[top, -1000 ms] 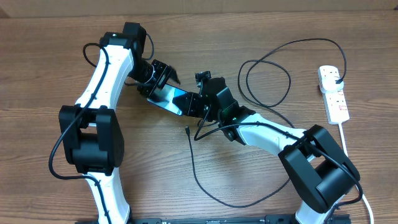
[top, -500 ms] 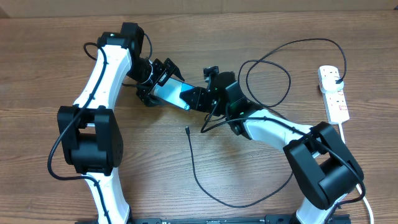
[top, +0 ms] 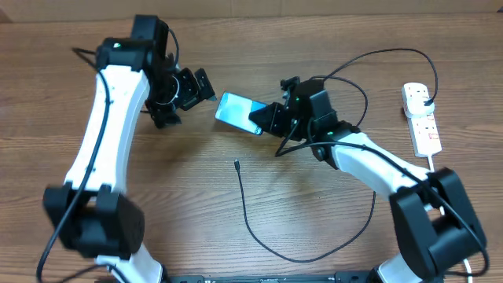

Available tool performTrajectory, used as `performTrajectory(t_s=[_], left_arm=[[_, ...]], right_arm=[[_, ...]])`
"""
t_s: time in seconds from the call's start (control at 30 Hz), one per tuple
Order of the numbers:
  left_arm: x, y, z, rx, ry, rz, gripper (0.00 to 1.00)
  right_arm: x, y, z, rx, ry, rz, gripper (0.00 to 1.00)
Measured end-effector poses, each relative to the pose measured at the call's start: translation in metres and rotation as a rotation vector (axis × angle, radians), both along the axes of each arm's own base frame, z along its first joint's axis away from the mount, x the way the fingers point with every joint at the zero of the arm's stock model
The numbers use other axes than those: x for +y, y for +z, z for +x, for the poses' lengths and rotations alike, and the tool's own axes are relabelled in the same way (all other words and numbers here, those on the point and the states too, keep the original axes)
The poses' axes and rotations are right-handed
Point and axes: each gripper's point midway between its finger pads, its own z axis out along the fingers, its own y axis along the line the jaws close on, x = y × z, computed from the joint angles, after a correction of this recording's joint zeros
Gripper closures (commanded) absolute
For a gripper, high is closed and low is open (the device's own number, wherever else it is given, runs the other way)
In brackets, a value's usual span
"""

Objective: Plug charger to phone and switch on socket

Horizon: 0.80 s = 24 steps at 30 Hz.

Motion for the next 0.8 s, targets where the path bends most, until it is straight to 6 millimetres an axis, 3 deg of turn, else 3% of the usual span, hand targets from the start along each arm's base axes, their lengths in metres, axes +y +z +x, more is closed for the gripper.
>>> performTrajectory(t_s=[0.13,0.4,0.5,0.67,0.8], left_arm=[[0.002,0.013,-0.015,-0.102,-0.015,0.039,0.0],[0.004,-0.025,-0.059,-0.292,0.024,-0.016,0.0],[-0.001,-0.016,-0.054,-0.443,0.081,-0.11,0.0],[-0.013,0.01,-0.03,-0.639,0.179,-0.323,0.0],[-0.016,0.005,-0.017,-0.641,0.276,-0.445,0.0]], right_arm=[[0.0,0.02,-0.001,-0.038,0.013,0.026,0.96],[-0.009,0.032,0.005,-0.019,0.014,0.105,0.96],[-0.008,0.044,0.011,-0.025,-0.006,0.158,0.96],[-0.002,0.06,0.016,0.008,-0.049,0.252,0.96],[0.002,0.078,0.022,0.01,-0.076,0.337,0.96]])
